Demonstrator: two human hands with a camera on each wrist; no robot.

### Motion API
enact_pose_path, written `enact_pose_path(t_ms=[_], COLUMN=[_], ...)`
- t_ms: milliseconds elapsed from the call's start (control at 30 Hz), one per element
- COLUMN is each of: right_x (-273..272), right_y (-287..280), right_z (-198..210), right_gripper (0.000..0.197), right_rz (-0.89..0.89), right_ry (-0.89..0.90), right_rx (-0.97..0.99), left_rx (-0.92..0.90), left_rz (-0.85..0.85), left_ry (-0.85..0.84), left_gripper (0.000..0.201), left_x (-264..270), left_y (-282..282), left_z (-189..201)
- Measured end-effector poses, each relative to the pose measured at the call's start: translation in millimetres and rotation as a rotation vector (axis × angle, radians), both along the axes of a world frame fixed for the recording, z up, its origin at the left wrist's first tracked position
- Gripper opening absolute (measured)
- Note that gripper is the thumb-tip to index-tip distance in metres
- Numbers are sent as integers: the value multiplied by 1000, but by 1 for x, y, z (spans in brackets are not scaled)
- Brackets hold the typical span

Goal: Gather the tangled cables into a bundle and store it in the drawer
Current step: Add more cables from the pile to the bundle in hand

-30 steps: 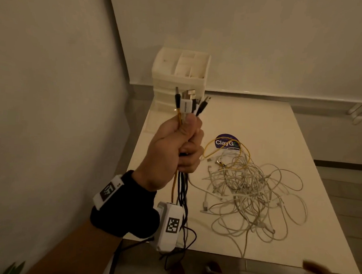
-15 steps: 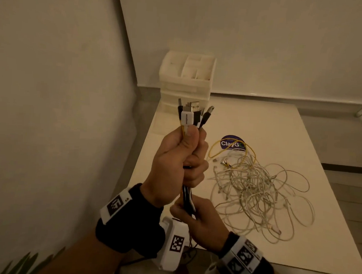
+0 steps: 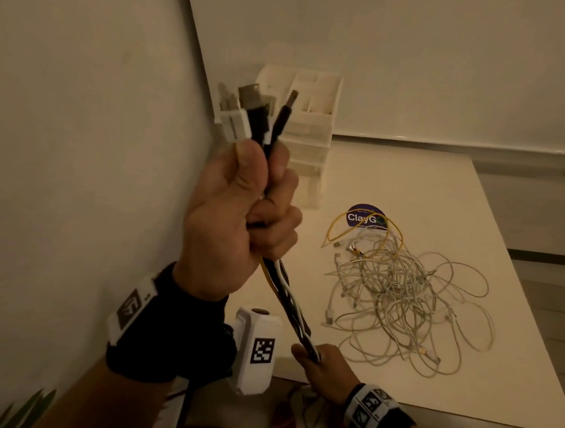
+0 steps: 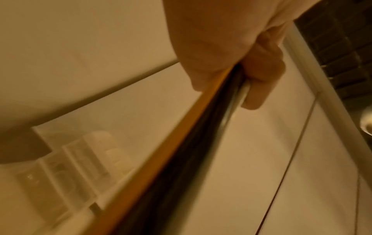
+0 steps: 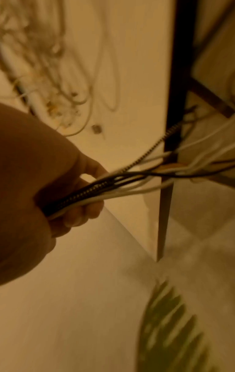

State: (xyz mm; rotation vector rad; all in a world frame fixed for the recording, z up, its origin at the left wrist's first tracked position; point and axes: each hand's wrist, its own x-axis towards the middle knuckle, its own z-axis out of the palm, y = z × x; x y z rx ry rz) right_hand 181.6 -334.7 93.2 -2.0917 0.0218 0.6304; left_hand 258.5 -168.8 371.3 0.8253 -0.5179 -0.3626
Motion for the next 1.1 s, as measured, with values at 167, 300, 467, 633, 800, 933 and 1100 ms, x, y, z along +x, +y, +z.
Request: enact_pose_path(t_ms=[167, 300, 467, 633, 800, 933, 1100], right_x=[1, 7, 67, 142, 148, 141, 143], right_y=[-1, -29, -71, -54, -55, -64, -82], right_z=[2, 33, 94, 61, 8, -14, -12], right_gripper=[40, 63, 53, 41, 40, 44, 20], right_rz=[256, 520, 641, 532, 770, 829, 668], right_ry=[40, 33, -31, -343, -269, -334, -630], right_rx=[-95, -200, -340, -562, -862, -917, -718], left_rx=[33, 59, 71, 124, 203, 268, 322], left_rz=[47, 43, 118, 189, 296, 380, 441], left_ry=[90, 140, 167, 148, 147, 130, 125], left_gripper=[39, 43, 44, 48, 44, 45, 44], left_x=[3, 4, 8, 7, 12, 17, 27], left_y=[-9, -13, -15, -29, -36, -38, -43], left_z=[-23, -32, -41, -47, -48, -48, -52])
